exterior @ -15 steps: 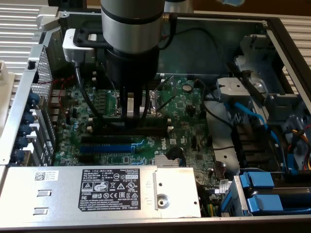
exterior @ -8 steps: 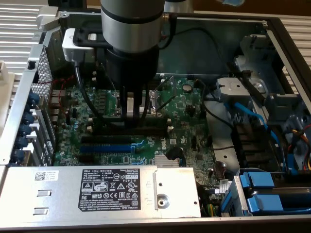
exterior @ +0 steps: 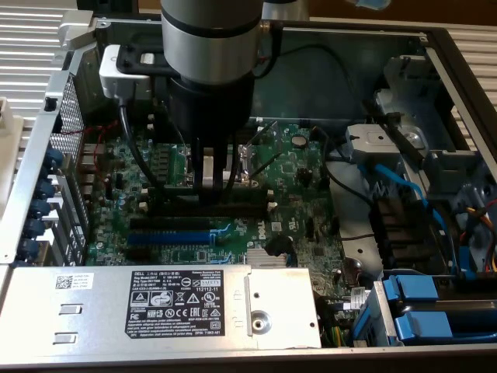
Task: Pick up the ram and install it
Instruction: 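Insert the ram into the slot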
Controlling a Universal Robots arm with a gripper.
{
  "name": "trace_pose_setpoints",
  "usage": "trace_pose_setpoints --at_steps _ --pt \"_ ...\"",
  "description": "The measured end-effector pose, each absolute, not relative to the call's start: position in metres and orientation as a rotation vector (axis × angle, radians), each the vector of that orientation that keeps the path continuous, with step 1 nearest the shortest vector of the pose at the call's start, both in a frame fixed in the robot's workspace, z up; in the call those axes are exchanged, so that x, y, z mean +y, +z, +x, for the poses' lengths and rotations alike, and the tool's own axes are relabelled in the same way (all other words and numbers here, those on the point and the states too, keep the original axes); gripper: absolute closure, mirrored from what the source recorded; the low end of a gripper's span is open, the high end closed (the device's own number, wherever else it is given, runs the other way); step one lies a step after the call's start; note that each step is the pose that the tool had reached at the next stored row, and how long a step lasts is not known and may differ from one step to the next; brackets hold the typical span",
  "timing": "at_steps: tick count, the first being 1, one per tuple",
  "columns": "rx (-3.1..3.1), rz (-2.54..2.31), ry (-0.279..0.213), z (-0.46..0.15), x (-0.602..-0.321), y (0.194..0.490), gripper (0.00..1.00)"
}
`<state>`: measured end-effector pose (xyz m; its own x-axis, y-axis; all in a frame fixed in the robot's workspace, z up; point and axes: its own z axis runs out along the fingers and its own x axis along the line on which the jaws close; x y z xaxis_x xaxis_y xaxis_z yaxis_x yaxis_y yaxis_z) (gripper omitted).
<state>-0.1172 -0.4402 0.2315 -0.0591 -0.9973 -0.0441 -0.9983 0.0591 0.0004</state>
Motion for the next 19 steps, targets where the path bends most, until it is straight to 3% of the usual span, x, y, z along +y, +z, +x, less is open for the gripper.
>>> trace_pose_setpoints --at_steps 19 --pt "2.273 -2.122 0.047 -0.1168 -0.4406 0.2315 0.85"
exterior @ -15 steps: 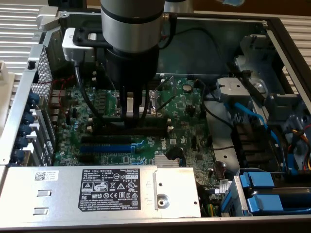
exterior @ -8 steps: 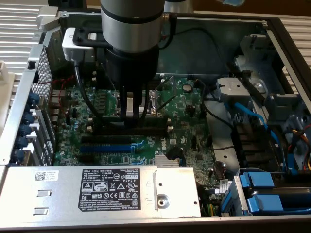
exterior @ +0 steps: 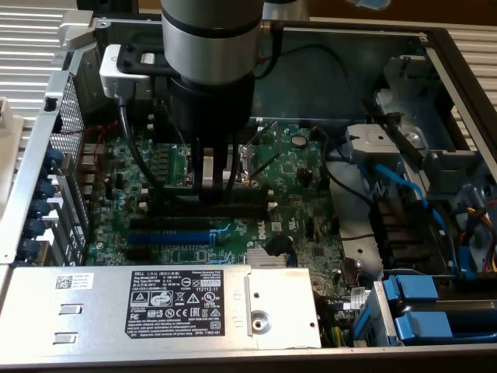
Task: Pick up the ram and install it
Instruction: 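Insert the ram into the slot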
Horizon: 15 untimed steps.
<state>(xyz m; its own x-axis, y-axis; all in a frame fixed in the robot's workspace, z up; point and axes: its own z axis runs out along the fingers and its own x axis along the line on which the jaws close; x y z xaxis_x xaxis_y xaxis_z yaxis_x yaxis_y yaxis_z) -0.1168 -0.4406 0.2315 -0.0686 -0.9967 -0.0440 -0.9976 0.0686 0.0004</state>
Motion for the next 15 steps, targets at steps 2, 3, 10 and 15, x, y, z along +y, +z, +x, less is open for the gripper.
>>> trace_pose_setpoints --at_steps 2,3,10,15 --pt "2.273 -2.122 0.047 -0.1168 -0.4414 0.2315 0.85" --pt "2.273 -2.122 0.047 -0.1168 -0.4414 0.2315 0.85" --pt "2.272 -2.123 0.047 -0.1168 -0.4406 0.2315 0.85" --pt "2.269 -2.127 0.047 -0.1169 -0.4405 0.2316 0.85"
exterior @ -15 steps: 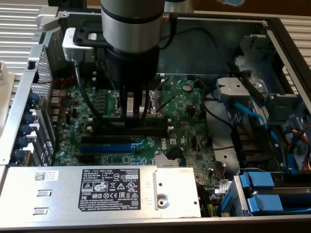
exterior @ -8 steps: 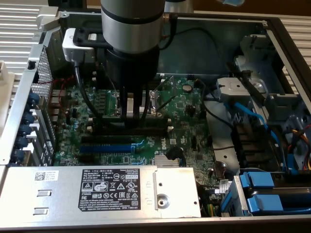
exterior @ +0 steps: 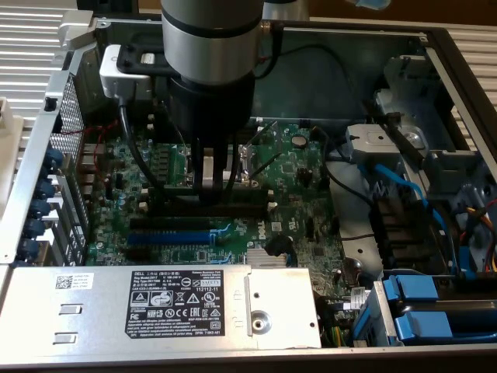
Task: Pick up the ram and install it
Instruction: 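Insert the ram into the slot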
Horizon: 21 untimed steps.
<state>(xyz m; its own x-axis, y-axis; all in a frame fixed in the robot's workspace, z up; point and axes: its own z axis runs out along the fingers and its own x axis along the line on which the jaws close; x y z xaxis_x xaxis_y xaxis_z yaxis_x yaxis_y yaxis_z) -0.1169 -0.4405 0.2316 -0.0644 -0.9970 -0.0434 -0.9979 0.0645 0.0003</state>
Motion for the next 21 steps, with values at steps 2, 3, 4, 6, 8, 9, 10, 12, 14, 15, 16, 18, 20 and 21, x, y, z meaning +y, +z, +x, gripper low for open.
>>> trace_pose_setpoints --at_steps 2,3,4,6,8,9,10,12,14,15,16,18,20,21 --pt "2.267 -2.129 0.046 -0.1169 -0.4404 0.2316 0.85" --pt "2.265 -2.131 0.046 -0.1169 -0.4404 0.2315 0.85" --pt "2.264 -2.133 0.046 -0.1169 -0.4404 0.2315 0.85" --pt "2.263 -2.134 0.046 -0.1169 -0.4404 0.2315 0.85" --pt "2.263 -2.134 0.046 -0.1169 -0.4402 0.2315 0.85" --pt "2.263 -2.134 0.046 -0.1169 -0.4402 0.2315 0.85" --pt "2.263 -2.134 0.046 -0.1169 -0.4401 0.2315 0.85" --pt "2.262 -2.134 0.046 -0.1169 -0.4401 0.2315 0.85" --pt "2.262 -2.134 0.046 -0.1169 -0.4401 0.2315 0.85" --pt "2.263 -2.134 0.046 -0.1169 -0.4403 0.2315 0.85" --pt "2.263 -2.134 0.046 -0.1169 -0.4403 0.2315 0.85" --pt "2.262 -2.134 0.046 -0.1169 -0.4405 0.2315 0.85" --pt "2.263 -2.134 0.046 -0.1169 -0.4406 0.2315 0.85" --pt "2.263 -2.134 0.046 -0.1169 -0.4407 0.2315 0.85"
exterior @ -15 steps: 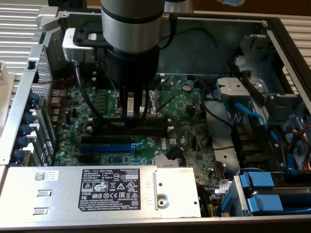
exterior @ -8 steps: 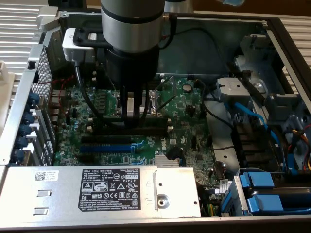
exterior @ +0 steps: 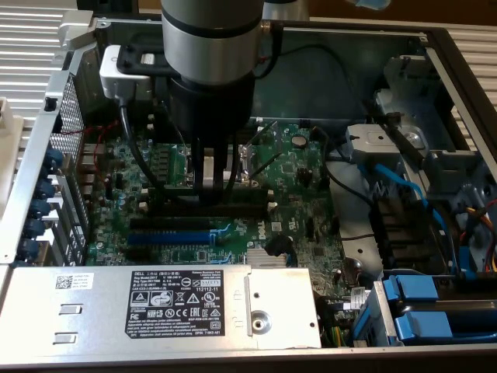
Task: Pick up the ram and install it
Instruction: 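Insert the ram into the slot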
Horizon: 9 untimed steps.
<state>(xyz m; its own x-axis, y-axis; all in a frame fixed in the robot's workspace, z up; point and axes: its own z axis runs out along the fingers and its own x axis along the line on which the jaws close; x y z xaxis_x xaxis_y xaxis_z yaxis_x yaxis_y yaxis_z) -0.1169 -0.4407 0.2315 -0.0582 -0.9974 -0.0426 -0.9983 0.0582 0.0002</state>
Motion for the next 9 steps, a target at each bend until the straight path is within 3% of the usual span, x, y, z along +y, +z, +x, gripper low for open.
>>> trace_pose_setpoints --at_steps 9 --pt "2.272 -2.124 0.045 -0.1168 -0.4407 0.2315 0.85"
